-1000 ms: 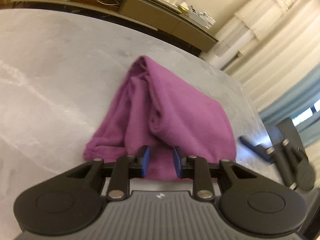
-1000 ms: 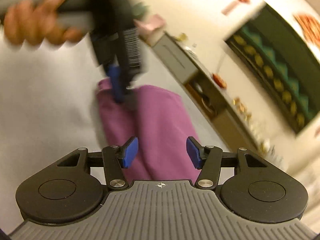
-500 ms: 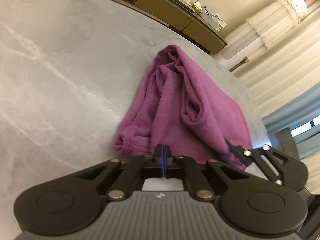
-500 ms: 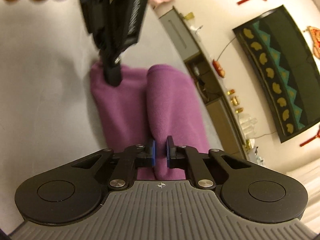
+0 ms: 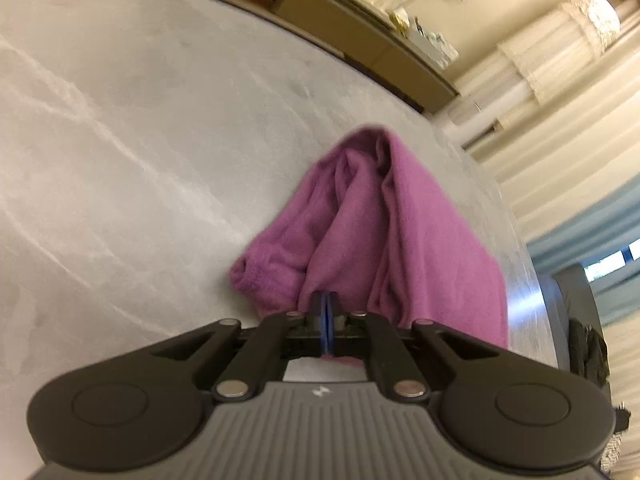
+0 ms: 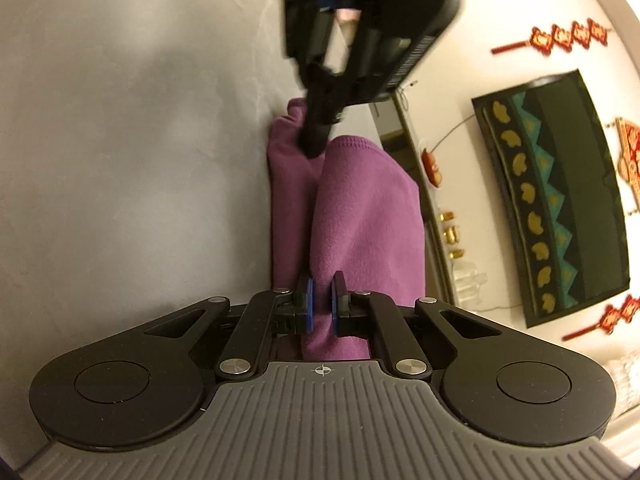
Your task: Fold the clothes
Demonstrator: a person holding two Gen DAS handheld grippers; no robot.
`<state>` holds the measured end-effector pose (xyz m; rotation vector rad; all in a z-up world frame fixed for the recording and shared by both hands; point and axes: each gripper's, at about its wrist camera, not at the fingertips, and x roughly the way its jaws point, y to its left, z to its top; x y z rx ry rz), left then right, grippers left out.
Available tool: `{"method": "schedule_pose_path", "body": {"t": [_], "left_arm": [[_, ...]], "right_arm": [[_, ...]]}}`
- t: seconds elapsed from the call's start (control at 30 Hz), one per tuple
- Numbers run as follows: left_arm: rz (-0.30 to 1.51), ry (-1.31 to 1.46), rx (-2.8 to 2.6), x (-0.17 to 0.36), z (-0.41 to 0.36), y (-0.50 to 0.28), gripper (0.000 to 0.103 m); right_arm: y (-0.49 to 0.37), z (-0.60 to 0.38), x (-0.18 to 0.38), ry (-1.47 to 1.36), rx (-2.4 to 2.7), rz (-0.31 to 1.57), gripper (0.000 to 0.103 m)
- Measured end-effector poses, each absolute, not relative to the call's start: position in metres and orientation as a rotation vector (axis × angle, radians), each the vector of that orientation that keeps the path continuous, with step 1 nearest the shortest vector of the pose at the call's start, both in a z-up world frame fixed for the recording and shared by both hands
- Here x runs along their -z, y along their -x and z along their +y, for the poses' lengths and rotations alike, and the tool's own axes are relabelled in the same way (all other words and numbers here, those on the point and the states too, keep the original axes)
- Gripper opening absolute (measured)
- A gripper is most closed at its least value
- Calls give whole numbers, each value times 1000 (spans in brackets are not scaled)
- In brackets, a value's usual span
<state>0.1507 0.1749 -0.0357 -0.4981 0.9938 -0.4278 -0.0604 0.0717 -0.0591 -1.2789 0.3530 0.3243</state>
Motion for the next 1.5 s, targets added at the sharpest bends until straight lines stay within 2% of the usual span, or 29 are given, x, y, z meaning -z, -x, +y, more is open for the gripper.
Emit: {"method": "schedule_pose_path", "body": {"t": [0.03, 0.13, 0.2, 0.23, 0.33, 0.4, 0.5, 0.53, 0.57, 0.63, 0.8, 0.87, 0.93, 1.0, 1.17, 1.3, 1.37, 1.5], "left_arm": [[949, 494, 429, 25, 176, -148, 12], [836, 469, 495, -2, 169, -137, 18], [818, 442, 554, -9, 154, -133, 18], [828, 419, 572, -8, 146, -133, 18], [858, 359, 569, 0, 129, -138, 18], [872, 361, 554, 8, 129, -144, 18], [928, 328, 515, 24, 129, -149, 15], [947, 314, 501, 29, 129, -149, 7], [958, 312, 492, 32, 131, -148, 5], [957, 298, 489, 36, 131, -145, 4], [916, 257, 502, 36, 126, -141, 4], [920, 250, 513, 29, 127, -140, 4], [880, 226, 536, 14, 126, -132, 18], [848, 207, 557, 1, 125, -125, 26], [913, 155, 560, 12, 109, -132, 25], [939, 122, 565, 25, 110, -131, 21], [939, 105, 577, 26, 111, -130, 21], [930, 48, 604, 26, 105, -134, 20]], "right_arm": [[63, 71, 62, 1290, -322, 344, 1], [71, 68, 69, 1306, -340, 311, 13], [76, 62, 49, 1162, -389, 343, 23], [78, 54, 27, 993, -413, 361, 30], [66, 17, -27, 555, -343, 377, 30], [35, -6, -35, 422, -270, 432, 30], [-10, -40, -19, 246, -296, 533, 33], [-23, -51, -13, 187, -322, 565, 33], [-27, -57, -4, 154, -361, 590, 33], [-32, -64, 4, 167, -377, 590, 30], [-34, -73, 7, 116, -379, 606, 30], [-37, -74, 0, 96, -394, 645, 34], [-36, -73, -19, 74, -414, 639, 34], [-41, -67, -41, 77, -435, 607, 34], [-105, -11, -68, 186, -482, 603, 34], [-167, 29, -32, 242, -490, 778, 34], [-194, 45, -8, 260, -506, 893, 40], [-194, 60, 2, 381, -511, 876, 40]]}}
